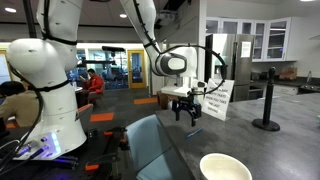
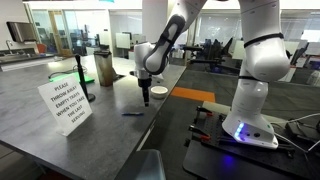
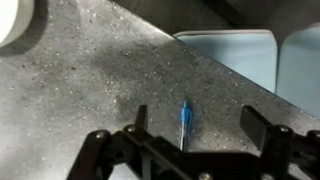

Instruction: Pick up the pen from the table and slightly move it forward.

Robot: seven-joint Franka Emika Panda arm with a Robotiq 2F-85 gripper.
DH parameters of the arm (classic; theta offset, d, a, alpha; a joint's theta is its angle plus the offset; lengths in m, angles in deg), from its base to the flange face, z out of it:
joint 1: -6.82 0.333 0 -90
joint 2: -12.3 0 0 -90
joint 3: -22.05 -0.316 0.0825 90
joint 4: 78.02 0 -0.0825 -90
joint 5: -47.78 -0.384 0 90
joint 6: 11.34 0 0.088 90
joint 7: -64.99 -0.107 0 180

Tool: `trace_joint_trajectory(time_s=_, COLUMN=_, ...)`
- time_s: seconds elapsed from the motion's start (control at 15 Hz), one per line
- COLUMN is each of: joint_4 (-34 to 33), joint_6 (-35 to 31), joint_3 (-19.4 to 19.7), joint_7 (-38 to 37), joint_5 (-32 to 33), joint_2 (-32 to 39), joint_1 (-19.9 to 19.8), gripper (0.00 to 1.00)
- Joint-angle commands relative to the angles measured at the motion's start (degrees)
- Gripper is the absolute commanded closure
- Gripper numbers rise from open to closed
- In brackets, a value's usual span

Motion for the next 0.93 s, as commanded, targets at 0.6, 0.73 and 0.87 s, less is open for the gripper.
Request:
trace_joint_trajectory(time_s=0.6, joint_4=-6.1, joint_6=-5.8, joint_3=1.5, joint_7=-6.7, joint_5=9.0, joint_2=9.2, joint_1=0.3, gripper=0.0)
trace_joint_trajectory(time_s=0.73, joint_4=-6.4, joint_6=-6.3, joint_3=2.5, joint_7=-8.4, joint_5=10.4, joint_2=9.9, joint_1=1.3, gripper=0.0)
trace_joint_trajectory(time_s=0.87, joint_4=-6.6, joint_6=-6.3, joint_3=2.7, joint_7=-8.5, joint_5=10.6, joint_2=9.9, joint_1=1.6, gripper=0.0)
